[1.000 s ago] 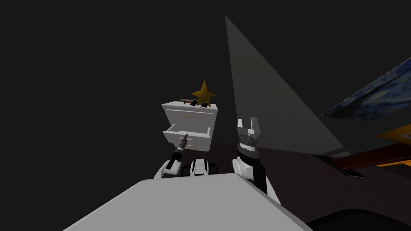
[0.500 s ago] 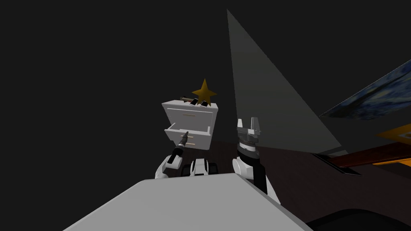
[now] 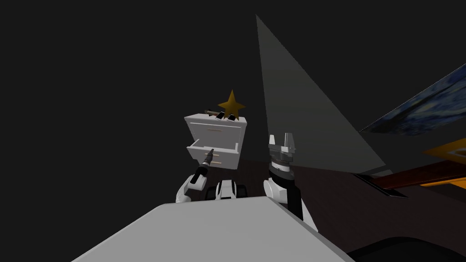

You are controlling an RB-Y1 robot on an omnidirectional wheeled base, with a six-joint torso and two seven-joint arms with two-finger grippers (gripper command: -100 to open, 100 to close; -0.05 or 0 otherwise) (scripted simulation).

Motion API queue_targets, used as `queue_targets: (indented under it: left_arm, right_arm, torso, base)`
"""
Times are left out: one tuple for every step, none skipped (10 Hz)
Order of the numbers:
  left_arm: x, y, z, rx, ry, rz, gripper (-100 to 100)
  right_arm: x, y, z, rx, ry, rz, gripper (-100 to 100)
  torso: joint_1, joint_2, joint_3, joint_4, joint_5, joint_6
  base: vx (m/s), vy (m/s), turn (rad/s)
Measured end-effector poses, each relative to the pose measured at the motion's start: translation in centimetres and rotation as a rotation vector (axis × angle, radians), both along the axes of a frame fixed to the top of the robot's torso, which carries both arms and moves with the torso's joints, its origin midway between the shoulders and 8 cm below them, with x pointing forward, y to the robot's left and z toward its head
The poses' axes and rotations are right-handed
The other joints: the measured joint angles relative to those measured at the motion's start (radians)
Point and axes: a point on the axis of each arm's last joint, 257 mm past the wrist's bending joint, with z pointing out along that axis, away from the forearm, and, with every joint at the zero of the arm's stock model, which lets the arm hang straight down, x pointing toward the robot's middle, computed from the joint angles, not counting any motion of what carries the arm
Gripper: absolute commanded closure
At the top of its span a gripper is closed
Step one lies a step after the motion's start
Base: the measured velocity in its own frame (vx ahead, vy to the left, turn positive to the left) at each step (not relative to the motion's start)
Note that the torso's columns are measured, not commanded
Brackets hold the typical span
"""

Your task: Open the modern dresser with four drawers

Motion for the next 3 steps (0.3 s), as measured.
queue_targets:
  left_arm:
    - [-0.06, 0.03, -0.14, 0.0, 0.003, 0.001, 0]
    - [-0.1, 0.05, -0.24, 0.0, 0.006, 0.001, 0]
    - [-0.12, 0.06, -0.29, 0.001, 0.007, 0.001, 0]
  right_arm:
    - [0.0, 0.0, 0.0, 0.0, 0.0, 0.0, 0]
    - [0.0, 0.0, 0.0, 0.0, 0.0, 0.0, 0]
    - [0.0, 0.0, 0.0, 0.0, 0.0, 0.0, 0]
  torso:
    - [0.0, -0.001, -0.001, -0.001, 0.0, 0.0]
    - [0.001, -0.002, -0.001, -0.002, 0.001, 0.0]
    - [0.001, -0.002, -0.001, -0.002, 0.001, 0.0]
  base:
    - [0.0, 0.0, 0.0]
    - [0.0, 0.0, 0.0]
    - [0.0, 0.0, 0.0]
